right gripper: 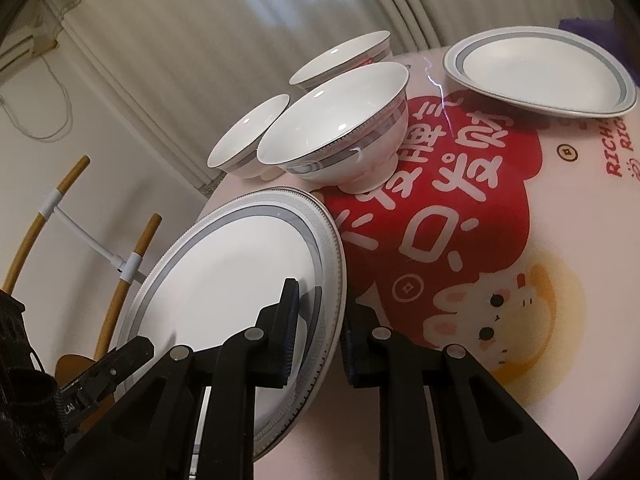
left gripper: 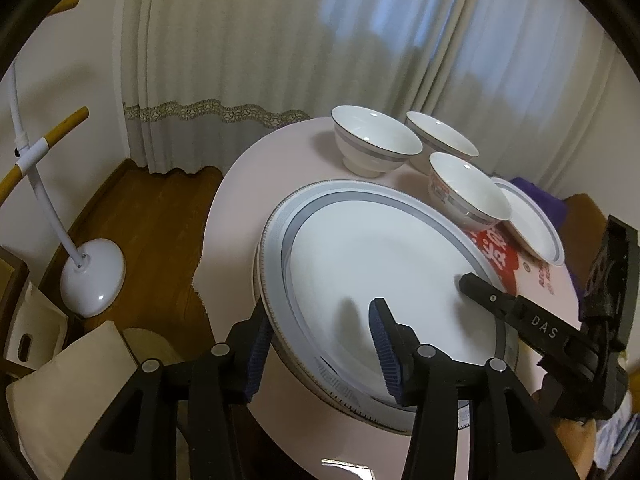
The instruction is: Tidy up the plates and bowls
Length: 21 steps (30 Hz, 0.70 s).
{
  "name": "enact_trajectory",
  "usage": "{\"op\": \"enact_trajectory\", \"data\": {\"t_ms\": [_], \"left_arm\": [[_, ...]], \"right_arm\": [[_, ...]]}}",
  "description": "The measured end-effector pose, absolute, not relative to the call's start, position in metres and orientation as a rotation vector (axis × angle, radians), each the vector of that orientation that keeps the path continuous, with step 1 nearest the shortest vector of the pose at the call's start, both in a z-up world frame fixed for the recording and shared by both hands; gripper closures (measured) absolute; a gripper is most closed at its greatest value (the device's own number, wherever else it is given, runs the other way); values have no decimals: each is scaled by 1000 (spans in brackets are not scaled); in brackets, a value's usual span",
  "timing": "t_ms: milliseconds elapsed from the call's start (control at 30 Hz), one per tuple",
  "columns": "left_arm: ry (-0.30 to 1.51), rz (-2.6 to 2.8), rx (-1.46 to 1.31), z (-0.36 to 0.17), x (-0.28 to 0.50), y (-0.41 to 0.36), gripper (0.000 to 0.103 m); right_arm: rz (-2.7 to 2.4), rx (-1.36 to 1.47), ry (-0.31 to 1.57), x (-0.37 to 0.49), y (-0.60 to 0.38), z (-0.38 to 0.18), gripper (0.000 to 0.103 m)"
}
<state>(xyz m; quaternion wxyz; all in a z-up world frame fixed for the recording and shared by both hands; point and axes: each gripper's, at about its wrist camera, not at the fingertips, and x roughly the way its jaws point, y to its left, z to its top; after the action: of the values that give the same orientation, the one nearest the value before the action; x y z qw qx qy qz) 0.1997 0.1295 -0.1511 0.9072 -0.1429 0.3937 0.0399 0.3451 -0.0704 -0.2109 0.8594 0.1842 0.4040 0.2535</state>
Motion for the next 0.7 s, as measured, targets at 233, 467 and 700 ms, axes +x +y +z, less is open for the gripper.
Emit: {"op": "enact_trajectory", "data": {"t_ms": [233,467,700], "left_arm": [[816,123,-271,-152,196,129,40],[824,144,-279,-154,198,130,40],[807,181,-226,-148,200,121,39]], "right_arm": [[548,427,853,349,-74,-214,88],[553,427,859,349,-75,-216,88],[523,338,851,343,-67,-209,83]]}}
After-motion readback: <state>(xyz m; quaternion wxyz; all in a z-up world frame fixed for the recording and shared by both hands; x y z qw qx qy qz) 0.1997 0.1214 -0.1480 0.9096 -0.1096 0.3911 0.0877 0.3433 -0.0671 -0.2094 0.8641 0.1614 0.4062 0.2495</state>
